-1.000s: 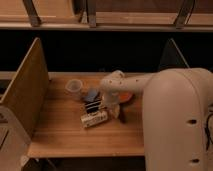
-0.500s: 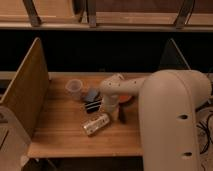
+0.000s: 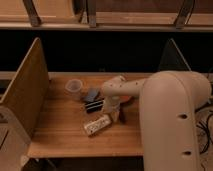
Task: Stand the bottle upright
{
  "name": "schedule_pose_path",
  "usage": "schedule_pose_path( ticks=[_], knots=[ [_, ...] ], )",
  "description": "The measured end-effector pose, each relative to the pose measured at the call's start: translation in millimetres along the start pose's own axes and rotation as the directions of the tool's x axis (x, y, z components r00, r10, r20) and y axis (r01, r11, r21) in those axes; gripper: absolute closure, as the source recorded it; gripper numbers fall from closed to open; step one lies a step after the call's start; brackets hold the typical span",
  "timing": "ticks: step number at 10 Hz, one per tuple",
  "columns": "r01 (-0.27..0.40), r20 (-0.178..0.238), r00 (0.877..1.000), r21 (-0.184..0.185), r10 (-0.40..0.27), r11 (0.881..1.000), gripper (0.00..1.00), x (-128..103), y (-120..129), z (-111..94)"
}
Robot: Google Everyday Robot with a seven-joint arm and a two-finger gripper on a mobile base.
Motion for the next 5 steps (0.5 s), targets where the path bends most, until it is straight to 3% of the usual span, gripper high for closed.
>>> schedule_pose_path(
  ticks=[3, 5],
  knots=[
    [0.006, 0.004, 1.000, -0.004, -0.005, 1.000, 0.97, -0.2, -2.3, -0.4],
    [0.011, 0.026, 1.000, -0.021, -0.011, 1.000, 1.00, -5.0, -0.4, -10.0]
  ],
)
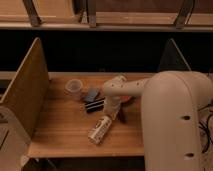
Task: Stand the bottle upright
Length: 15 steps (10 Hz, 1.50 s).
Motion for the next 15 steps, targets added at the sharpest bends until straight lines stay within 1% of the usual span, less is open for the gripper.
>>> schedule_pose_path(
  ticks=[1, 2, 3, 4, 5, 6, 7, 8, 9, 13, 14, 15],
  knots=[
    [0.015, 0.037, 0.999, -0.021, -0.014, 1.000, 1.00, -7.3, 4.6, -14.8],
    [0.031, 0.067, 0.997, -0.034, -0.029, 0.999, 1.00, -12.7, 7.6, -25.3],
    [0.066, 0.108, 0.992, -0.047, -0.061, 0.997, 1.00, -17.5, 12.0, -41.4],
    [0.105, 0.138, 0.986, -0.056, -0.096, 0.993, 1.00, -18.5, 15.3, -52.1],
    [0.157, 0.172, 0.975, -0.069, -0.144, 0.985, 1.00, -17.9, 21.4, -64.0],
    [0.205, 0.196, 0.963, -0.079, -0.187, 0.975, 1.00, -15.1, 27.6, -73.2],
    [0.255, 0.227, 0.946, -0.091, -0.230, 0.963, 1.00, -13.9, 35.4, -85.3],
    [0.292, 0.256, 0.931, -0.101, -0.259, 0.951, 1.00, -13.5, 41.9, -96.3],
    [0.311, 0.276, 0.922, -0.110, -0.271, 0.944, 1.00, -14.3, 45.7, -104.9],
    [0.312, 0.275, 0.922, -0.107, -0.274, 0.944, 1.00, -14.0, 45.5, -103.6],
    [0.323, 0.282, 0.917, -0.111, -0.282, 0.940, 1.00, -15.5, 47.9, -103.8],
    [0.353, 0.306, 0.903, -0.122, -0.303, 0.928, 1.00, -20.0, 55.4, -106.0]
  ],
)
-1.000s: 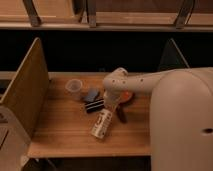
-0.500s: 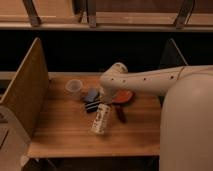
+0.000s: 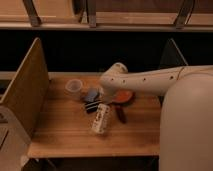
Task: Stand the bottle upright
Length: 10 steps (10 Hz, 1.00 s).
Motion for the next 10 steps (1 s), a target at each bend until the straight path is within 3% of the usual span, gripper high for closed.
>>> schedule_pose_path(
  ticks=[3, 5, 7, 9, 10],
  knots=[
    [0.113, 0.102, 0.989, -0.056, -0.107, 0.992, 1.00, -28.3, 20.4, -0.8],
    [0.183, 0.162, 0.972, -0.079, -0.169, 0.980, 1.00, -39.2, 27.1, -1.2],
    [0.260, 0.208, 0.949, -0.097, -0.236, 0.961, 1.00, -41.1, 33.3, -4.0],
    [0.356, 0.266, 0.911, -0.112, -0.317, 0.928, 1.00, -42.6, 39.1, -15.8],
    [0.410, 0.301, 0.881, -0.105, -0.364, 0.906, 1.00, -46.4, 37.2, -27.0]
  ],
)
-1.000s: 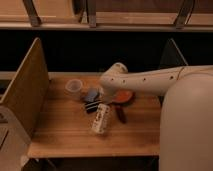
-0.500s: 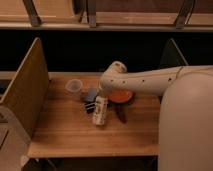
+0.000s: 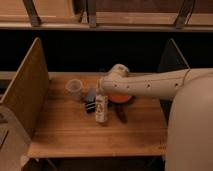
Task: Stand the bottle upright
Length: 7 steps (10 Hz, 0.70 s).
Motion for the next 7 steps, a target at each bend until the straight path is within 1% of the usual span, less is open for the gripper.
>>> schedule_pose_path(
  ticks=[2, 3, 6, 7],
  knots=[
    [0.090, 0.033, 0.995, 0.004, -0.090, 0.996, 1.00, -7.9, -2.9, -14.5],
    [0.107, 0.037, 0.994, 0.006, -0.107, 0.994, 1.00, -8.9, -3.3, -16.7],
    [0.112, 0.036, 0.993, 0.003, -0.112, 0.994, 1.00, -8.4, 0.0, -15.6],
    [0.109, 0.038, 0.993, -0.003, -0.109, 0.994, 1.00, -7.9, 0.8, -13.8]
  ],
)
